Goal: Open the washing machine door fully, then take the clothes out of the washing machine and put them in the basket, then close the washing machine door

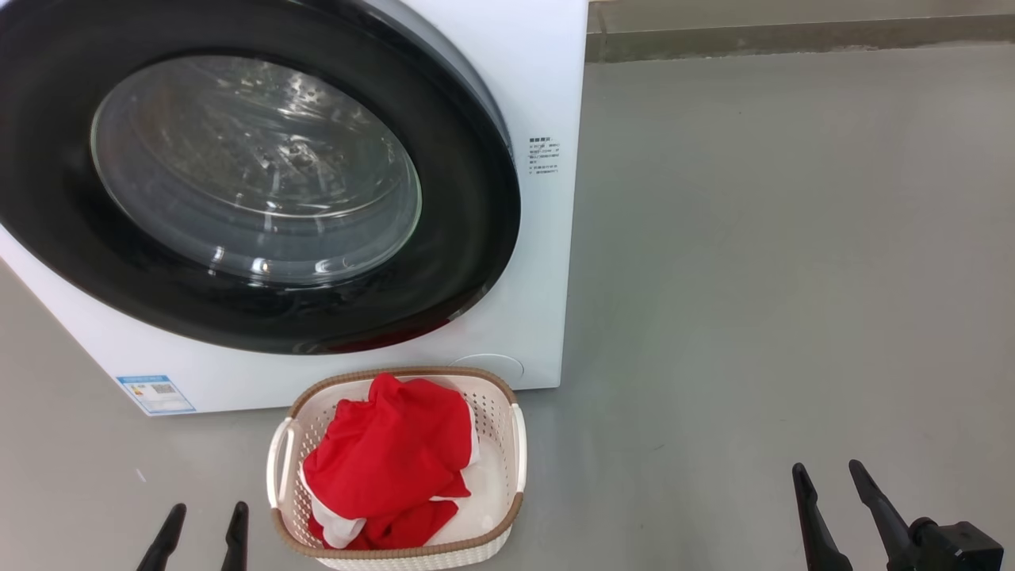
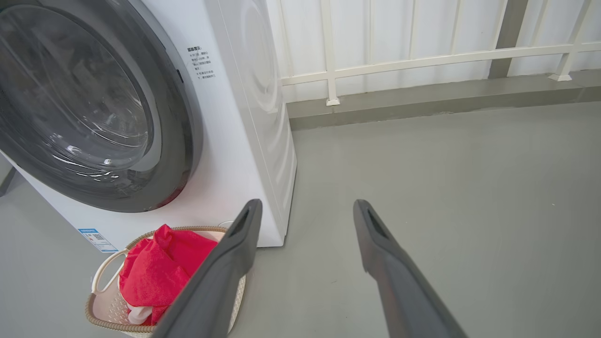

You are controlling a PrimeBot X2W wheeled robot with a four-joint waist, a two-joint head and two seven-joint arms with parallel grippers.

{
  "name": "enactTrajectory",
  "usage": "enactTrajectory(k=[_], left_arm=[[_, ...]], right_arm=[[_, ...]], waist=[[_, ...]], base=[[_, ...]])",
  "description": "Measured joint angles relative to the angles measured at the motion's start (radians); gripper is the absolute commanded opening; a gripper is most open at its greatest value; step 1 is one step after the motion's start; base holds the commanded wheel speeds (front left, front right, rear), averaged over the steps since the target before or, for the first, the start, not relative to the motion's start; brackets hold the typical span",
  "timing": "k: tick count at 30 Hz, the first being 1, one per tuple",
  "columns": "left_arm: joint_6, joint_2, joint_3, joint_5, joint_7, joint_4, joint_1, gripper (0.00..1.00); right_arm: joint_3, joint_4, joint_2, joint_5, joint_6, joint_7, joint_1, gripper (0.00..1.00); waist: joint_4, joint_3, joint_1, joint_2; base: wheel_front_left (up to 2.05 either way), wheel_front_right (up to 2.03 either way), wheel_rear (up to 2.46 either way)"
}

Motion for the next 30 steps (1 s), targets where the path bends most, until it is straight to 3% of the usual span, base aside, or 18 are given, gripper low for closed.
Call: enactTrajectory(k=[16,17,24,30], left_arm=[[0.0,-0.001,0.011,-0.004,0.0,-0.027,0.0,1.0],[0.0,-0.001,0.011,-0.004,0.0,-0.027,0.0,0.0],[0.002,-0.055,-0.009,-0.009,0.008,0.048,0.003,0.0],[0.002,-0.059,-0.009,-0.062,0.022,0.05,0.003,0.0]], right_arm=[[-0.005,-0.003,0.001,0.001,0.0,0.0,0.001,1.0],[-0.005,-0.003,0.001,0.001,0.0,0.0,0.001,0.0],[0.003,0.074,0.022,0.008,0.0,0.002,0.003,0.0],[0.003,0.075,0.022,0.069,0.0,0.019,0.004,0.0]], waist=[[0.002,0.003,0.0,0.0],[0.002,0.003,0.0,0.0],[0.003,0.004,0.0,0.0],[0.005,0.002,0.0005,0.0]], base=[[0.0,0.0,0.0],[0.0,0.0,0.0],[0.0,0.0,0.0],[0.0,0.0,0.0]])
